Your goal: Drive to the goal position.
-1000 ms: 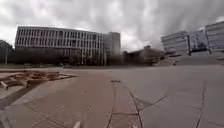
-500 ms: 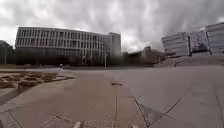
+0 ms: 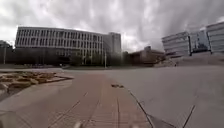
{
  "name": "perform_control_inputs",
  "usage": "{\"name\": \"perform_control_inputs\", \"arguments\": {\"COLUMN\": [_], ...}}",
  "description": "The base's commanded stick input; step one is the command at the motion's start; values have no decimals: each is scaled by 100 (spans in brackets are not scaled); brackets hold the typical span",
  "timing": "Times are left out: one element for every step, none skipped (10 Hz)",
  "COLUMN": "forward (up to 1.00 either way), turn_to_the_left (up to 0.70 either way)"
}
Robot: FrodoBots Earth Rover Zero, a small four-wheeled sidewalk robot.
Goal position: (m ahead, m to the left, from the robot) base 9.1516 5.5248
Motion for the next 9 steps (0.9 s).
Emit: {"name": "perform_control_inputs", "arguments": {"forward": [70, 70, 70, 70, 70, 70, 70, 70, 70], "turn_to_the_left": [0, 0, 0, 0, 0, 0, 13, 34, 34]}}
